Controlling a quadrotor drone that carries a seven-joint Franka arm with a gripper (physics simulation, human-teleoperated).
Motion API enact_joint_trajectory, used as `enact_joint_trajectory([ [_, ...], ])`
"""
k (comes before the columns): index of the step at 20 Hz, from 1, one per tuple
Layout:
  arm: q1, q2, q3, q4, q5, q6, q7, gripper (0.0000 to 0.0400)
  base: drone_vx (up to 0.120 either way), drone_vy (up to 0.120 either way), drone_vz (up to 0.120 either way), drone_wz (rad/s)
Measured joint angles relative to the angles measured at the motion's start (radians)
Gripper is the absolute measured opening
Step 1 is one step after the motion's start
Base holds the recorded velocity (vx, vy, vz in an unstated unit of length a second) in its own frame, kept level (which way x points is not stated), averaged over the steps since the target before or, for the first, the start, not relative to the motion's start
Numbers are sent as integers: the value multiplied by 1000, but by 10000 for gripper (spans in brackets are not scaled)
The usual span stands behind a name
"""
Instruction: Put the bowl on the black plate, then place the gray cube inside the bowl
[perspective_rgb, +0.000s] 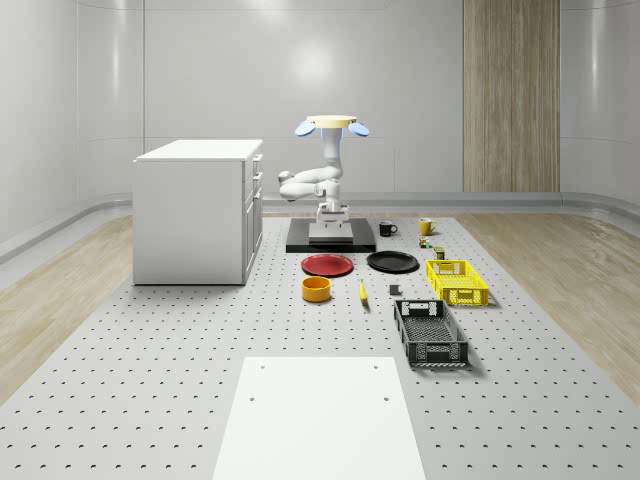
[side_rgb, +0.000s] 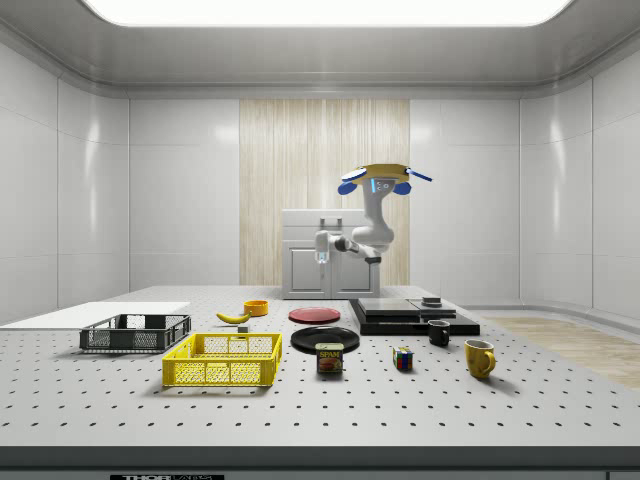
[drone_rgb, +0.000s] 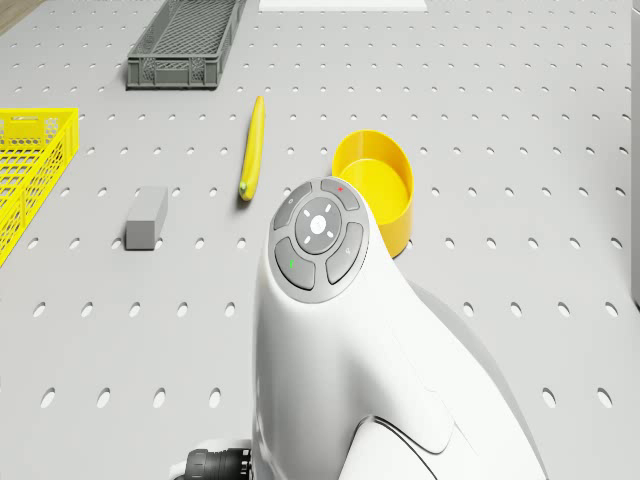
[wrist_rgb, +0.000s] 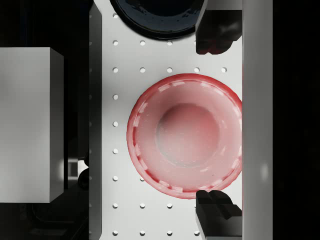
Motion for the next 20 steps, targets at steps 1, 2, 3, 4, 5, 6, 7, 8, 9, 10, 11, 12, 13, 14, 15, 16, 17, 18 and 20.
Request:
enact_joint_trajectory([
  [1, -1, -4, 1, 0, 2, 3, 1, 400, 120, 0, 0, 0],
  [2, -2, -7, 2, 0, 3, 7, 2, 400, 120, 0, 0, 0],
  [3, -3, -11, 2, 1, 5, 10, 3, 400, 120, 0, -120, 0],
  [4, -4, -14, 3, 1, 7, 13, 3, 400, 120, 0, -120, 0],
  [5, -5, -18, 4, 1, 8, 16, 4, 400, 120, 0, -120, 0],
  [6, -6, -21, 5, 1, 10, 20, 5, 400, 120, 0, -120, 0],
  [7, -6, -25, 5, 1, 11, 23, 6, 400, 120, 0, -120, 0],
  [8, -7, -28, 6, 2, 13, 26, 7, 400, 120, 0, -120, 0],
  [9, -8, -31, 7, 2, 14, 29, 7, 400, 120, 0, -120, 0],
  [10, -9, -34, 8, 2, 16, 32, 8, 400, 120, 0, -120, 0],
  [11, -10, -38, 8, 2, 17, 35, 9, 400, 120, 0, -120, 0],
  [12, -11, -41, 9, 2, 19, 38, 10, 400, 120, 0, -40, 0],
  [13, -11, -44, 10, 2, 20, 41, 10, 400, 120, 0, 0, 0],
  [14, -12, -47, 10, 3, 22, 44, 11, 400, 120, 0, 0, 0],
  [15, -13, -50, 11, 3, 23, 47, 12, 400, 120, 0, -40, 0],
  [16, -14, -53, 11, 3, 24, 50, 12, 400, 120, 0, -120, 0],
  [17, -15, -57, 12, 3, 26, 53, 13, 400, 120, 0, -120, 0],
  [18, -15, -60, 13, 3, 27, 55, 14, 400, 120, 0, -120, 0],
  [20, -17, -65, 14, 4, 30, 61, 15, 400, 120, 0, -60, 0],
])
